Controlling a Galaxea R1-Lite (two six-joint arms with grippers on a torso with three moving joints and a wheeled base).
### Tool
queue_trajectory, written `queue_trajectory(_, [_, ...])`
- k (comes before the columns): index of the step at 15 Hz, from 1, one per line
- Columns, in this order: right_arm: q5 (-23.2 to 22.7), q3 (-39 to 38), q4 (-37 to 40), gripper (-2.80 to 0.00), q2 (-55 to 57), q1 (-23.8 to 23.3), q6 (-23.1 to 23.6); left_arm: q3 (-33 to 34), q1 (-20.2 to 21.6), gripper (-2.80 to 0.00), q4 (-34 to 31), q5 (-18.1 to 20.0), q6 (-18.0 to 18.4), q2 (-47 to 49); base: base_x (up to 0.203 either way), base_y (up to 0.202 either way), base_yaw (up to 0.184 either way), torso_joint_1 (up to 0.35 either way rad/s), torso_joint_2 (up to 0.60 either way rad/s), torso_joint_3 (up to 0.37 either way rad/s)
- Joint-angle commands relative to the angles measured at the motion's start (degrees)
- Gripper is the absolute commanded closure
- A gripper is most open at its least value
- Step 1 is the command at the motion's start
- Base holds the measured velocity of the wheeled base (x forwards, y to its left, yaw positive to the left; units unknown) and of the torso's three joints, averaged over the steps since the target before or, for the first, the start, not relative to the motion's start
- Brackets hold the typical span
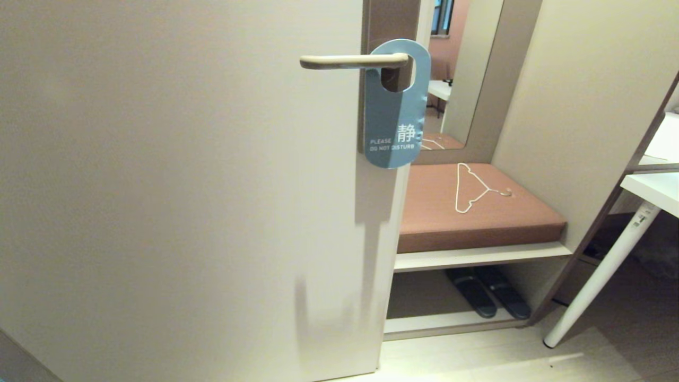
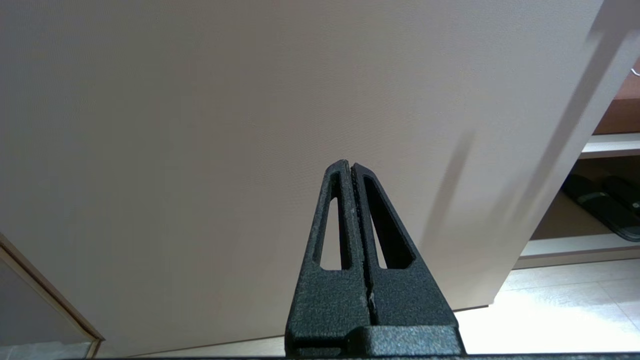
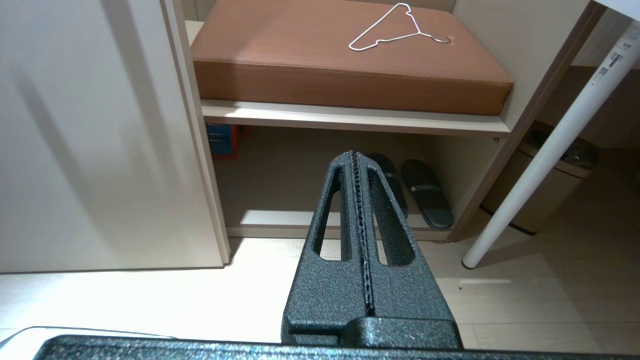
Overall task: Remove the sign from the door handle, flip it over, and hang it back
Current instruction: Take down the sign
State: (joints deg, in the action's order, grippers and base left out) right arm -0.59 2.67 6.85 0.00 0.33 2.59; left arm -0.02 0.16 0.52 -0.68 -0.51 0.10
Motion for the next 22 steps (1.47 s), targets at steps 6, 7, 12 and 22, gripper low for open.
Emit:
queue_trajectory(6, [-0.3, 0.1, 0.1, 0.00, 0.0, 0.0, 0.1, 0.0, 0.0, 0.00, 0.0, 0.0, 0.0, 0.0, 0.000, 0.000, 0.000, 0.000, 0.00, 0.000])
queue_trajectory(7, [-0.3, 0.1, 0.1, 0.00, 0.0, 0.0, 0.6, 0.0, 0.0, 0.00, 0.0, 0.0, 0.0, 0.0, 0.000, 0.000, 0.000, 0.000, 0.00, 0.000])
queue_trajectory(12, [-1.1, 7.3, 1.7, 0.00, 4.0, 0.0, 0.4, 0.0, 0.0, 0.00, 0.0, 0.0, 0.0, 0.0, 0.000, 0.000, 0.000, 0.000, 0.00, 0.000])
queue_trajectory(22, [0.1, 34.9, 0.7, 0.00, 40.3, 0.0, 0.1, 0.0, 0.0, 0.00, 0.0, 0.0, 0.0, 0.0, 0.000, 0.000, 0.000, 0.000, 0.00, 0.000])
